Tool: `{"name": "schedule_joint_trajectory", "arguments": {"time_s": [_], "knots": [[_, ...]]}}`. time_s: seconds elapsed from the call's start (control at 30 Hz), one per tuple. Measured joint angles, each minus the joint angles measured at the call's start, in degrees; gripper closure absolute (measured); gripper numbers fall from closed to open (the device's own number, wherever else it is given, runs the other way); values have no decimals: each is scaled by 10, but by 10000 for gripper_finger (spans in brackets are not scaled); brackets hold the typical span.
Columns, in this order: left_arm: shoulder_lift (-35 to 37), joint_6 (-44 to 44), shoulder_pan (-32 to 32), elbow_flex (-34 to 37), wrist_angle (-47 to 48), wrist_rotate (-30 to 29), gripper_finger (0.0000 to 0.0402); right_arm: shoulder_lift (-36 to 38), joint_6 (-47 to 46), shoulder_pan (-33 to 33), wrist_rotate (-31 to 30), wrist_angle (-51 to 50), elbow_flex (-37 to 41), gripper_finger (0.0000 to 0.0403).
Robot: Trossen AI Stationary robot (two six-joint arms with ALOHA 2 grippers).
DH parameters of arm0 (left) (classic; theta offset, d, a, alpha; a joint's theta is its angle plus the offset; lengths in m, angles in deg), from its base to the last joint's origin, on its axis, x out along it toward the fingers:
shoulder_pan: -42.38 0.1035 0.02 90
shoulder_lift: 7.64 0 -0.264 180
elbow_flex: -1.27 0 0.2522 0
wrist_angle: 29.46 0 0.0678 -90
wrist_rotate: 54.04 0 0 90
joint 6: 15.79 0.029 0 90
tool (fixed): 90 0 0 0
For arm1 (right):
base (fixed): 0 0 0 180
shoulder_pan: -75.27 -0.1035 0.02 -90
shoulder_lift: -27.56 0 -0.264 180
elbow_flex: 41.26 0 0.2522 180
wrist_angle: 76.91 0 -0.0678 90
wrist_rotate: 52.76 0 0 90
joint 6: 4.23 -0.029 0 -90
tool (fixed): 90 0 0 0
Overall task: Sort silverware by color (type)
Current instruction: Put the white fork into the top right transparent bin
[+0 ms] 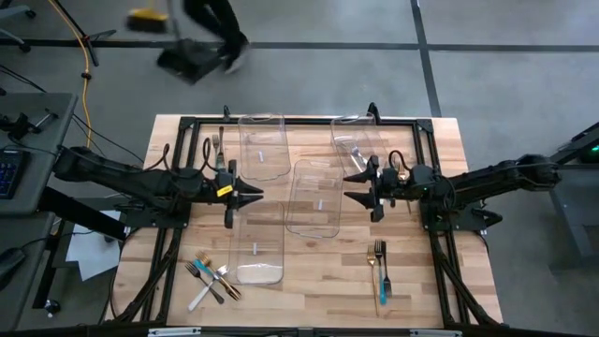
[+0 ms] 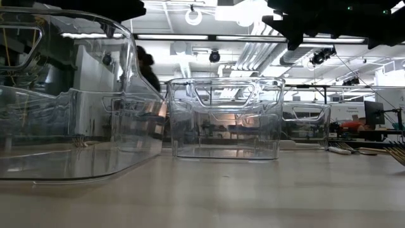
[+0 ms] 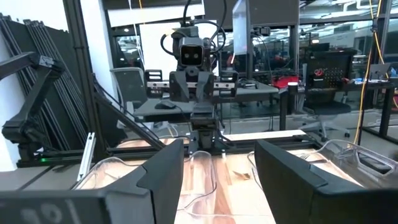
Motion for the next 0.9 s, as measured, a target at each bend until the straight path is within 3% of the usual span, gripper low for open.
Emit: {"name": "schedule_joint_trajectory", "arguments": {"time_s": [0.17, 0.23, 0.4, 0.5, 0.6, 0.7, 0.9], "knots": [[-4, -11, 0, 0, -3, 2, 346, 0, 1, 0, 0, 0, 0, 210], [-3, -42, 0, -3, -1, 30, 346, 0, 1, 0, 0, 0, 0, 210], [18, -123, -22, -41, -3, 260, 346, 0, 2, 0, 0, 0, 0, 210], [15, -157, -88, -45, -45, 309, 346, 0, 2, 0, 0, 0, 0, 210], [8, -183, -176, -47, -72, 251, 346, 0, 1, 0, 0, -1, 0, 210], [-6, -234, -272, -48, -49, 125, 346, 0, -1, 0, 1, -9, 0, 210], [-94, -369, -435, -157, 131, -100, 346, 0, -3, 0, 1, -17, 0, 210]]}}
